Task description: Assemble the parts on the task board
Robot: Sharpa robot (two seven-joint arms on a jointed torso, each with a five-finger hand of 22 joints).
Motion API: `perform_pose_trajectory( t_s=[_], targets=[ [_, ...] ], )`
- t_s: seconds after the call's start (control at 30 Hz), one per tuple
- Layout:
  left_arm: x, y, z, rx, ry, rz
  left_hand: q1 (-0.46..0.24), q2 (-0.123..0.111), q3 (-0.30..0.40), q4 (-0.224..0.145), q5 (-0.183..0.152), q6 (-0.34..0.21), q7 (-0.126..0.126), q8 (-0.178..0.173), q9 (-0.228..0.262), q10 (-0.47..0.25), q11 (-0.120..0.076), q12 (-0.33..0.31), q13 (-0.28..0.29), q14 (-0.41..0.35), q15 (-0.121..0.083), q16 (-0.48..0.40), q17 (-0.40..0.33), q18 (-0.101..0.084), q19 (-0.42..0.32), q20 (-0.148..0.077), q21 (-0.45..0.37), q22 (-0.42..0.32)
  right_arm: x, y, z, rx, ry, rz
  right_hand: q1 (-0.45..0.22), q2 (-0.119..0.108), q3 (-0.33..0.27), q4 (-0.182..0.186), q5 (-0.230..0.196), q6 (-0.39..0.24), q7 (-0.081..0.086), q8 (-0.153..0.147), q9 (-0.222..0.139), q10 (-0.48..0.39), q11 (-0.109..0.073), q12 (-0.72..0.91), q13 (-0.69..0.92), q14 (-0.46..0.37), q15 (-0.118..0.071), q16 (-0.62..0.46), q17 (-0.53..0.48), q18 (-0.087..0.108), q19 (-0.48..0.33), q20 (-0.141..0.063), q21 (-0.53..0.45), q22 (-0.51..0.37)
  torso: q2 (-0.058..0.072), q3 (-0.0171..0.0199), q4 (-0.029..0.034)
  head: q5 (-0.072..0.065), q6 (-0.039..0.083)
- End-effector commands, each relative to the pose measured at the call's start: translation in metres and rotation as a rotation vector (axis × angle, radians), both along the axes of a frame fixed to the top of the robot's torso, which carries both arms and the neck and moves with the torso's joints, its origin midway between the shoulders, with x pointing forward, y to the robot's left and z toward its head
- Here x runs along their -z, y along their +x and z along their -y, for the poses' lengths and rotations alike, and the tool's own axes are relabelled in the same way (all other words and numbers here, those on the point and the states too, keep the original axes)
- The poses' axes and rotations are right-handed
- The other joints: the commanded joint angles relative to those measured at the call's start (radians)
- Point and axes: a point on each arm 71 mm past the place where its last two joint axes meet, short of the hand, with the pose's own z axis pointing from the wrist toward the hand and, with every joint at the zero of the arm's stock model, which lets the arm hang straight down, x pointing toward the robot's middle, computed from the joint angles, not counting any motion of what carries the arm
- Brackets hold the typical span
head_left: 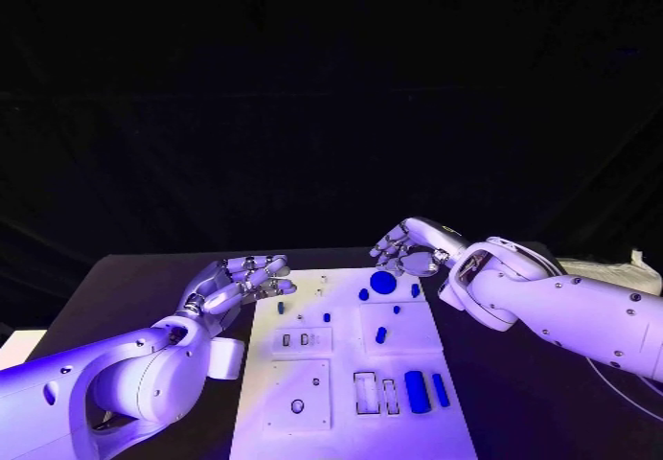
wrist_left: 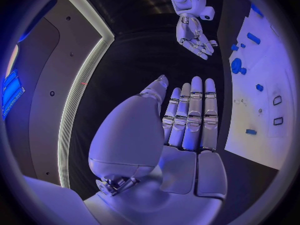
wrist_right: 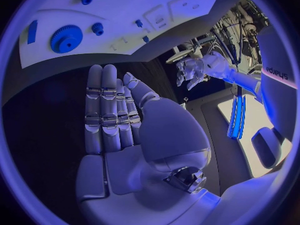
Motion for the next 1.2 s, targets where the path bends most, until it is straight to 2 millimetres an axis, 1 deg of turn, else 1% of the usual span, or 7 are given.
perform_pose_trajectory(
  t_s=[0.03,0.33,0.4,0.43,0.5,0.73,1.2],
  targets=[
    [-0.004,-0.004,0.005,0.045,-0.023,-0.005,-0.011,0.001,0.004,0.0,-0.005,0.008,0.0,-0.008,-0.002,0.004,0.0,-0.006,0.0,0.01,0.0,-0.003,0.002,0.014,0.008,0.0,0.002,-0.001,0.005,0.001,-0.005,0.022,-0.248,0.035,-0.007,-0.011,0.007,0.015,-0.014,0.004,-0.004,-0.008,-0.002,0.004,-0.005,-0.004,0.001,0.049,-0.009,0.074,0.044,0.002,0.009,-0.005,0.042,0.025,0.035,-0.0006,0.0134,-0.01,0.009],
    [-0.007,-0.011,0.009,0.07,-0.035,-0.01,-0.017,-0.002,0.005,0.001,-0.005,0.005,0.003,-0.015,-0.003,0.002,0.002,-0.016,-0.001,0.016,0.0,-0.003,0.006,0.013,0.013,-0.001,0.002,-0.003,0.007,0.008,-0.013,0.028,-0.341,0.017,-0.032,-0.06,0.059,0.07,-0.033,-0.011,-0.008,-0.008,-0.001,-0.02,-0.006,-0.003,0.002,0.047,-0.014,0.414,0.272,0.0,0.044,-0.006,0.196,0.129,0.06,-0.0018,0.0278,-0.027,0.013],
    [-0.007,-0.011,0.009,0.073,-0.036,-0.011,-0.019,-0.004,0.005,0.0,-0.006,0.002,0.004,-0.019,-0.003,0.0,0.003,-0.02,-0.001,0.016,0.001,-0.005,0.007,0.013,0.014,-0.001,0.001,-0.004,0.008,0.009,-0.014,0.025,-0.351,0.012,-0.035,-0.071,0.075,0.086,-0.033,-0.011,-0.009,-0.007,0.0,-0.02,-0.006,-0.003,0.003,0.058,-0.014,0.7,0.571,-0.026,0.105,-0.007,0.365,0.331,0.063,-0.0016,0.0301,-0.027,0.012],
    [-0.008,-0.012,0.009,0.075,-0.037,-0.012,-0.02,-0.005,0.005,0.0,-0.006,0.001,0.005,-0.02,-0.003,-0.001,0.004,-0.022,-0.001,0.016,0.001,-0.005,0.007,0.013,0.014,-0.001,0.001,-0.005,0.008,0.009,-0.015,0.024,-0.359,0.006,-0.035,-0.092,0.101,0.11,-0.033,-0.011,-0.006,-0.007,0.001,-0.019,-0.005,-0.003,0.004,0.038,-0.011,0.927,0.796,-0.053,0.15,-0.007,0.546,0.546,0.064,-0.0011,0.0313,-0.027,0.013],
    [-0.008,-0.013,0.009,0.078,-0.038,-0.013,-0.02,-0.006,0.005,-0.001,-0.006,0.0,0.005,-0.021,-0.004,-0.001,0.004,-0.023,-0.001,0.016,0.001,-0.006,0.007,0.013,0.014,-0.001,0.0,-0.005,0.009,0.01,-0.016,0.024,-0.37,0.0,-0.032,-0.098,0.115,0.122,-0.031,-0.01,-0.006,-0.007,0.001,-0.019,-0.004,-0.003,0.004,0.053,-0.01,0.993,0.887,-0.071,0.176,-0.005,0.643,0.68,0.067,-0.0012,0.0324,-0.029,0.014],
    [-0.008,-0.013,0.011,0.086,-0.039,-0.019,-0.022,-0.007,0.005,-0.002,-0.006,-0.002,0.007,-0.025,-0.004,-0.004,0.006,-0.027,-0.001,0.014,0.003,-0.009,0.008,0.012,0.013,0.0,-0.001,-0.007,0.011,0.01,-0.018,0.022,-0.407,-0.014,-0.024,-0.128,0.153,0.164,-0.028,-0.006,-0.003,-0.007,0.003,-0.017,-0.005,-0.003,0.005,0.052,-0.01,1.058,0.959,-0.109,0.24,0.001,0.844,0.954,0.076,-0.0025,0.0363,-0.035,0.011],
    [-0.007,-0.014,0.011,0.09,-0.037,-0.025,-0.024,-0.008,0.006,-0.003,-0.006,-0.005,0.009,-0.029,-0.004,-0.006,0.008,-0.032,-0.001,0.013,0.004,-0.012,0.009,0.012,0.013,0.001,-0.004,-0.009,0.012,0.01,-0.024,0.012,-0.428,-0.022,-0.02,-0.138,0.165,0.184,-0.032,-0.004,-0.002,-0.007,0.003,-0.032,-0.002,-0.004,0.004,0.049,-0.006,1.068,0.965,-0.111,0.236,0.006,0.864,0.976,0.085,-0.0048,0.042,-0.041,0.014]
  ],
)
